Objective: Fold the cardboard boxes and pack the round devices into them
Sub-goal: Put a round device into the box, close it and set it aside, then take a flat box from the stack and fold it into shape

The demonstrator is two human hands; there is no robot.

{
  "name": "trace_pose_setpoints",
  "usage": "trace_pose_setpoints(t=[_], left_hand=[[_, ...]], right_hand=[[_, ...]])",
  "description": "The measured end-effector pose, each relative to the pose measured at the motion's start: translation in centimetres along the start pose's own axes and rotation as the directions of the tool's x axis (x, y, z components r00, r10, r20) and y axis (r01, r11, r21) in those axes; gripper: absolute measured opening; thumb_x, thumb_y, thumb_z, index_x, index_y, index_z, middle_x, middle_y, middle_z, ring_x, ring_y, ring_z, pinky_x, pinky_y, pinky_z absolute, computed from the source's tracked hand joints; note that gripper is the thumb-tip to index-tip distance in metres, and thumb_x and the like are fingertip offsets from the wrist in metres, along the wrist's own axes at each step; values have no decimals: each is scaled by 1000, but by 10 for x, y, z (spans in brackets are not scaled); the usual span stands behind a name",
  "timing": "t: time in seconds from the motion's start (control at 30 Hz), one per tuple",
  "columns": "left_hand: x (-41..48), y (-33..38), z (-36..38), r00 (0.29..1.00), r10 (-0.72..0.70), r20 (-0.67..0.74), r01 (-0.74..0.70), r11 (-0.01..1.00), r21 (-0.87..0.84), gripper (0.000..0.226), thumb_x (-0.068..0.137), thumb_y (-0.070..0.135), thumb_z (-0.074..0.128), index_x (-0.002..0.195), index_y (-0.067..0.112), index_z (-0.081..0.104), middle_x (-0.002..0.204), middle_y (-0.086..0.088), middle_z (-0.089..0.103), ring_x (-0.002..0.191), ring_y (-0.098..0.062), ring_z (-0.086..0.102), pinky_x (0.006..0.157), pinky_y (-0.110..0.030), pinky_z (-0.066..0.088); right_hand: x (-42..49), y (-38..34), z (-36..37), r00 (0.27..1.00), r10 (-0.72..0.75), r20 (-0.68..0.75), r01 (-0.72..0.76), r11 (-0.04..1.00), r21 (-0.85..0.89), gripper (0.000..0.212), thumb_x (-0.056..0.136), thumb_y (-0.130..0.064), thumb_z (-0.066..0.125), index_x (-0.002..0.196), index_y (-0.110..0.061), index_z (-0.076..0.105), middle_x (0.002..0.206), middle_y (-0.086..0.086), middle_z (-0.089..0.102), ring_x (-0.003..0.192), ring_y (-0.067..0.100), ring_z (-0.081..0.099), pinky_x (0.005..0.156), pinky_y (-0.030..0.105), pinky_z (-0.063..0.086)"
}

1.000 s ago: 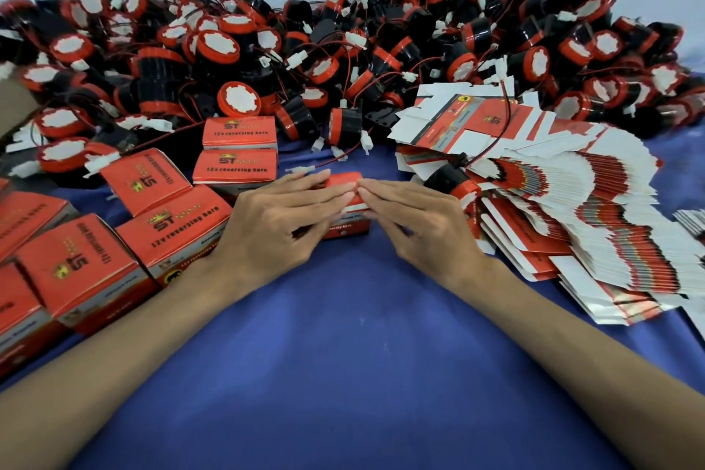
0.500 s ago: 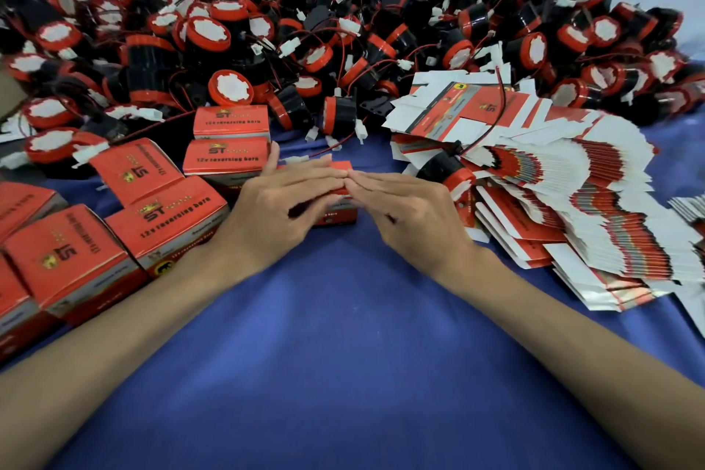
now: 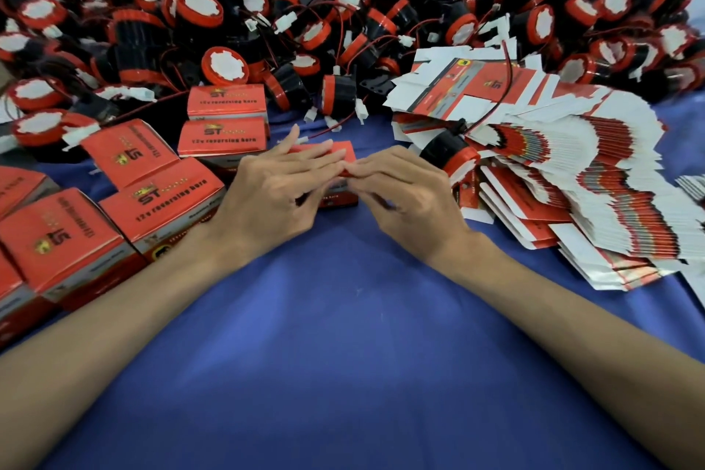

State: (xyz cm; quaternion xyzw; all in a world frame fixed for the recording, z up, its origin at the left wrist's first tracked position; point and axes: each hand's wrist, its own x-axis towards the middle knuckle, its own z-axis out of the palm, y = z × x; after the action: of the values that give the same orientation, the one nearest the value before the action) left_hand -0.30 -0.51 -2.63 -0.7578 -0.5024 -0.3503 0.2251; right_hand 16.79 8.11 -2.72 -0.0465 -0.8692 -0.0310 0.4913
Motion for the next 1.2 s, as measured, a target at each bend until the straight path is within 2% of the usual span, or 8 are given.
trace_pose_setpoints(t=[0.23, 0.4, 0.53, 0.7, 0.83, 1.03, 1.13, 1.2], left_hand=[[-2, -3, -5, 998, 15, 58, -14, 1000, -16, 24, 89, 5, 60, 111, -3, 68, 116, -17, 66, 115, -33, 57, 99, -67, 40], [-2, 1, -8, 983, -128, 133, 142, 985, -100, 40, 83, 4, 67, 122, -4, 61, 130, -9, 54, 125, -27, 46, 107, -69, 24], [-4, 3, -8, 966, -249, 65, 253, 965, -65, 48, 79, 14, 74, 119, -10, 61, 125, -23, 59, 118, -35, 56, 106, -56, 38], [-3, 3, -9, 980, -192, 45, 196, 974, -111, 36, 83, 14, 71, 113, -4, 66, 118, -12, 64, 117, -27, 57, 101, -45, 46], [-3, -2, -8, 989, -140, 56, 145, 985, -88, 32, 83, 7, 72, 112, -3, 67, 114, -15, 67, 114, -34, 61, 94, -51, 52], [-4, -2, -7, 998, -35, 44, 34, 999, 40, 26, 80, 1, 72, 105, -4, 70, 109, -17, 68, 106, -39, 64, 88, -57, 52], [-2, 1, -7, 999, -25, 21, 23, 992, 122, 25, 82, 6, 72, 106, -2, 72, 109, -15, 70, 105, -34, 66, 89, -53, 54], [-3, 3, -7, 1000, -11, -12, 14, 979, 204, 22, 85, 12, 71, 104, 2, 74, 106, -12, 72, 101, -29, 69, 87, -49, 56]], right_hand=[[4, 3, 0, 1000, -5, 0, 5, 998, -67, 20, 74, 16, 72, 88, 2, 75, 73, 12, 70, 59, 28, 63, 58, 33, 55], [2, 8, 0, 995, -88, 54, 91, 994, -64, 15, 77, 15, 69, 84, 3, 75, 79, 13, 72, 66, 29, 68, 62, 35, 56], [6, 11, 2, 985, 130, 111, -146, 978, 149, 16, 81, 4, 71, 97, 5, 72, 82, 20, 62, 72, 33, 59, 71, 28, 47], [5, 9, 1, 975, 164, 152, -189, 968, 168, 24, 79, 2, 74, 103, 6, 71, 109, 22, 68, 102, 31, 67, 94, 30, 51], [4, 5, -3, 982, 90, 169, -103, 992, 73, 25, 77, 5, 74, 101, 9, 71, 105, 22, 69, 100, 34, 68, 87, 44, 56], [2, 4, 0, 981, -45, 187, 63, 994, -95, 27, 73, 16, 70, 99, 10, 71, 105, 22, 70, 97, 34, 69, 74, 43, 60], [6, -1, -7, 972, 13, 236, 17, 992, -124, 29, 72, 17, 68, 99, 7, 73, 105, 19, 71, 95, 34, 69, 64, 43, 60], [21, 0, -17, 948, 75, 310, -52, 995, -80, 17, 82, 2, 67, 96, -3, 76, 93, 15, 74, 79, 35, 72, 55, 40, 58]])
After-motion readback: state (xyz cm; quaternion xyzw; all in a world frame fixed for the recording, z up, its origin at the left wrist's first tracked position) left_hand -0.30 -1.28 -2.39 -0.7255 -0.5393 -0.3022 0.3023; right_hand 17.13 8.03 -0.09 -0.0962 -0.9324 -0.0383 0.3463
